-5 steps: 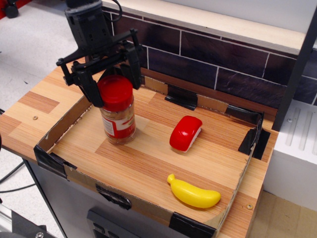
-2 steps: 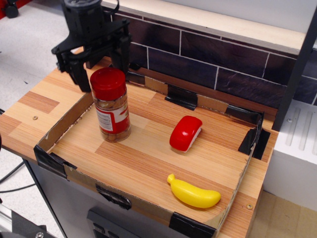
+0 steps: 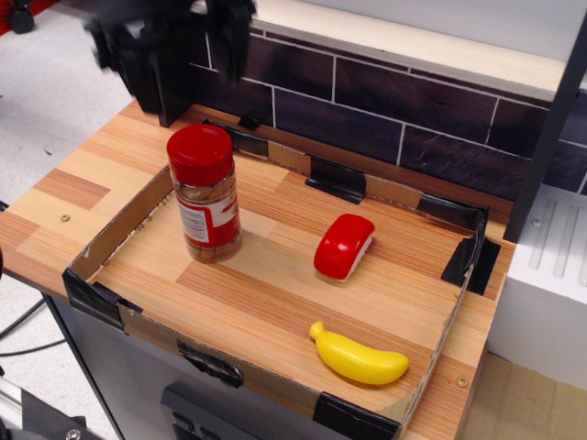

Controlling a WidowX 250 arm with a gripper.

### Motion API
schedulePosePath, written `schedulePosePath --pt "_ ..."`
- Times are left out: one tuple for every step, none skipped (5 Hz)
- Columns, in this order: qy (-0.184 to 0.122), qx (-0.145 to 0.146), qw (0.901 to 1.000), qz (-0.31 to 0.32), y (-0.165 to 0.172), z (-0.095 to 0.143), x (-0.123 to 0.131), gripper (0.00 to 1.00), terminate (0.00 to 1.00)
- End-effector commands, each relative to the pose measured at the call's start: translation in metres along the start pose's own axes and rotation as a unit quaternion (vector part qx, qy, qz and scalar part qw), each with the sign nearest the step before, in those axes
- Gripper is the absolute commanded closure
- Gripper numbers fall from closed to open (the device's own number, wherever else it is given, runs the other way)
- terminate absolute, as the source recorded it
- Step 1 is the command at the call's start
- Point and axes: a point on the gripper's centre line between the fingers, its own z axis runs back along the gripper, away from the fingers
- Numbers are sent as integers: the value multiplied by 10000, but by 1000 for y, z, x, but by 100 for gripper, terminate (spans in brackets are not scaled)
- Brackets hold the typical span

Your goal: Upright basil bottle

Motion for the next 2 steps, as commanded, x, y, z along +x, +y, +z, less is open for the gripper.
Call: schedulePosePath --pt "29 -306 9995 -98 -9 39 2 0 0" --pt "29 -306 9995 -98 -9 39 2 0 100"
